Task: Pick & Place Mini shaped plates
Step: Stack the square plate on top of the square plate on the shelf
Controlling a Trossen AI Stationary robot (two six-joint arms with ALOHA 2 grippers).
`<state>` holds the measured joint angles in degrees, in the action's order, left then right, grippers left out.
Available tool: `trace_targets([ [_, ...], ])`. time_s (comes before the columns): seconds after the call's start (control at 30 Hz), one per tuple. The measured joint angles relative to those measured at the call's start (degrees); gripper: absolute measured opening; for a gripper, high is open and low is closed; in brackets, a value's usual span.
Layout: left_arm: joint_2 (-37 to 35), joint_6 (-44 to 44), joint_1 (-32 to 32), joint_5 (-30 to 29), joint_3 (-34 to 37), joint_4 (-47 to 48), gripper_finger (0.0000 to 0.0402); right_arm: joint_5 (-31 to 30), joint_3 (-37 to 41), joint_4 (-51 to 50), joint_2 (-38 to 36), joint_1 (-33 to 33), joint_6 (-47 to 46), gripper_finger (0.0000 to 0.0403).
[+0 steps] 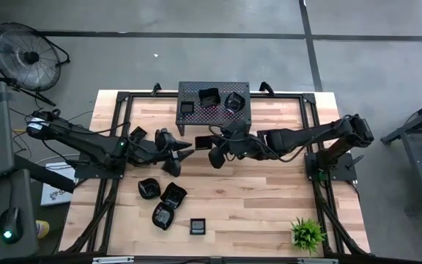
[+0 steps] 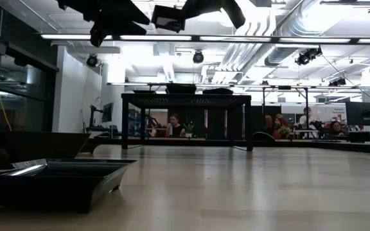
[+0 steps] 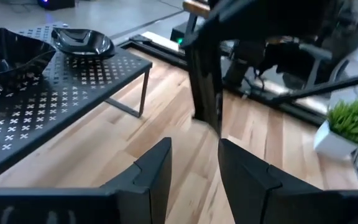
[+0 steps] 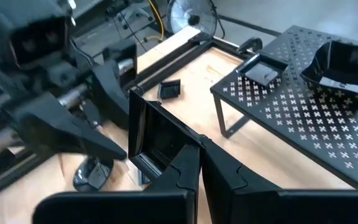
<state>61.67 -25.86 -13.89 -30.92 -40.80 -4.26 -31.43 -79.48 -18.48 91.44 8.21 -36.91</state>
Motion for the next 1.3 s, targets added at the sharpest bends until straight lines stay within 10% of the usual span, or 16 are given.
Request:
trace_targets([
  [0.27,0.00,3.46,0.02,-1.35,0.00,-5.21,0.0129,0.30,0.02,-2.34,0.00,0.02,-0.07,0.0005],
  [0.67,0.00,48.96,-0.01,14.03,-2.78,-5.85,0.0129,3.62,0.02,-2.85,0.00,0.02,-0.66,0.0005],
  [1.3,0.00,87.37,-0.02,15.10,-8.17,11.10,0.0129,14.78,0.04,-5.04,0.02,-0.89,-12.59,0.0005],
])
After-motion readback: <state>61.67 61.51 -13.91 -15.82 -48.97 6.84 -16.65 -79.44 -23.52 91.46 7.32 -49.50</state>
